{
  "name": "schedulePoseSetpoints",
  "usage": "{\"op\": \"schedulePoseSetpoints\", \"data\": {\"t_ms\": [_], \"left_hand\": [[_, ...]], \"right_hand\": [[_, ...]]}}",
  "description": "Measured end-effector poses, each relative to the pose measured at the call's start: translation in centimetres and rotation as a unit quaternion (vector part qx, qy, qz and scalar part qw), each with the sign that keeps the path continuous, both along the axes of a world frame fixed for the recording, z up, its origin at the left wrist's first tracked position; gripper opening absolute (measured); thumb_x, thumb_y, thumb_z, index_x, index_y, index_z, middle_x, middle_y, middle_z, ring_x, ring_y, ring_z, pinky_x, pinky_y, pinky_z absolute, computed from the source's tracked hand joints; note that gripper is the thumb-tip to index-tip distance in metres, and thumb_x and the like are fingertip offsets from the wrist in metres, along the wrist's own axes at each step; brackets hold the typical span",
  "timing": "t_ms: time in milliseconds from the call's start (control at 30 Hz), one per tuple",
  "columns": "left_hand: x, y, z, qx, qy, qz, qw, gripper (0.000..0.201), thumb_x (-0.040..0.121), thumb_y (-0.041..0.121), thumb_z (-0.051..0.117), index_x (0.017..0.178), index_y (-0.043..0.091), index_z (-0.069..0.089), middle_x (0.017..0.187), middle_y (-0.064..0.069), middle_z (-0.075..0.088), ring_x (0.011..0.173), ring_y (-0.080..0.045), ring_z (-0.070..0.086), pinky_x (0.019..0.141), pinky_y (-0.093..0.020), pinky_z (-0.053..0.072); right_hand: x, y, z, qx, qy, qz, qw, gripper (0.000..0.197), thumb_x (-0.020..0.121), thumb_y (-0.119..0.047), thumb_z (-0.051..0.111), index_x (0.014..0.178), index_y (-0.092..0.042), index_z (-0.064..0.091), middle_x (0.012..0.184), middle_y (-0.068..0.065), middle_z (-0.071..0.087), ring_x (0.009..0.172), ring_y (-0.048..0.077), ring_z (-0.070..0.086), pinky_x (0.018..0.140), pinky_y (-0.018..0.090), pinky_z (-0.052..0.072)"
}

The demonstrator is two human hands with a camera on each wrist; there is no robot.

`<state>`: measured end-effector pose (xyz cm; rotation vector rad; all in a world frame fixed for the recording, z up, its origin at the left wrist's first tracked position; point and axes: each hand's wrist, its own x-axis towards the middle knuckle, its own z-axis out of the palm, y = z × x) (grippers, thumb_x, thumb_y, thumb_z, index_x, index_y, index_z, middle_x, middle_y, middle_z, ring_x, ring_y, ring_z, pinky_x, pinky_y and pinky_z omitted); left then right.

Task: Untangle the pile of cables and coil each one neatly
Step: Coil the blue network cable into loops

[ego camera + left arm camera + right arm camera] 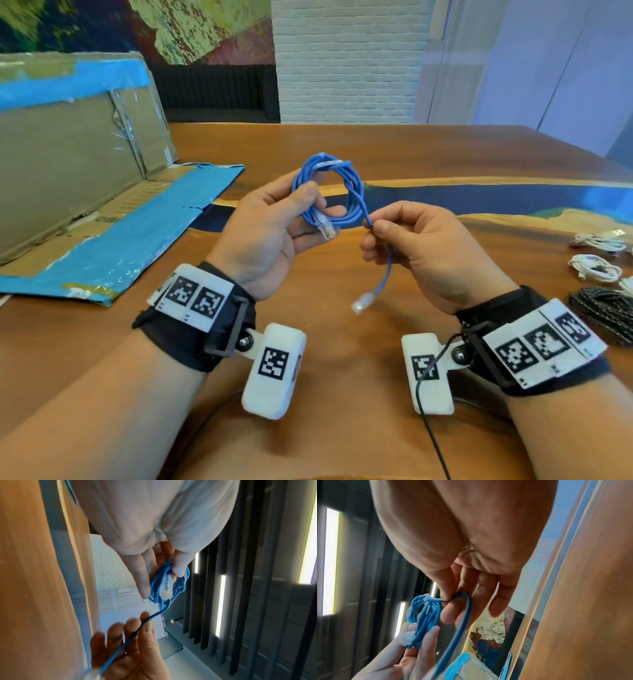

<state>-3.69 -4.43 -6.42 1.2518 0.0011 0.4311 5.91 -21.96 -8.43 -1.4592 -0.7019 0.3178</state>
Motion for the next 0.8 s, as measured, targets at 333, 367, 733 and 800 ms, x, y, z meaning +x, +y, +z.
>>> {"op": "schedulePoseSetpoints", "data": {"t_ms": [333, 367, 733, 800], "left_hand": [[-0.9, -1.3, 0.7, -0.131, -0.045, -0.087, 0.987, 0.03, 0.087, 0.021, 0.058, 0.115, 0.014, 0.066, 0.079, 0.0, 0.063, 0.089, -0.019, 0.076, 0.075, -0.035, 0.064], [-0.8, -1.4, 0.6, -0.139, -0.046, -0.09, 0.985, 0.029, 0.087, 0.021, 0.058, 0.115, 0.014, 0.066, 0.08, 0.0, 0.063, 0.091, -0.019, 0.076, 0.077, -0.035, 0.063], [0.2, -2.2, -0.7, -0.043, -0.003, -0.001, 0.999, 0.023, 0.1, 0.019, 0.054, 0.118, 0.017, 0.067, 0.088, 0.0, 0.072, 0.094, -0.02, 0.066, 0.095, -0.04, 0.044], [0.3, -2.0, -0.7, -0.031, 0.01, 0.01, 0.999, 0.022, 0.102, 0.019, 0.053, 0.118, 0.016, 0.068, 0.087, 0.0, 0.072, 0.094, -0.02, 0.063, 0.094, -0.039, 0.043]], "right_hand": [[-0.7, 0.4, 0.1, 0.062, -0.149, -0.033, 0.986, 0.016, 0.103, -0.006, 0.056, 0.095, -0.014, 0.067, 0.075, 0.005, 0.06, 0.066, 0.016, 0.054, 0.064, 0.031, 0.049], [-0.8, 0.7, 0.1, 0.086, -0.129, -0.037, 0.987, 0.014, 0.103, -0.005, 0.055, 0.098, -0.009, 0.067, 0.074, 0.01, 0.059, 0.064, 0.019, 0.054, 0.061, 0.033, 0.049], [-1.4, 2.2, -0.7, 0.179, 0.092, -0.038, 0.979, 0.018, 0.097, -0.007, 0.061, 0.107, -0.001, 0.075, 0.099, 0.018, 0.076, 0.087, 0.022, 0.07, 0.078, 0.031, 0.06], [-1.5, 2.3, -0.7, 0.187, 0.113, -0.039, 0.975, 0.018, 0.097, -0.006, 0.061, 0.107, -0.001, 0.075, 0.098, 0.016, 0.077, 0.088, 0.021, 0.072, 0.08, 0.031, 0.061]]}}
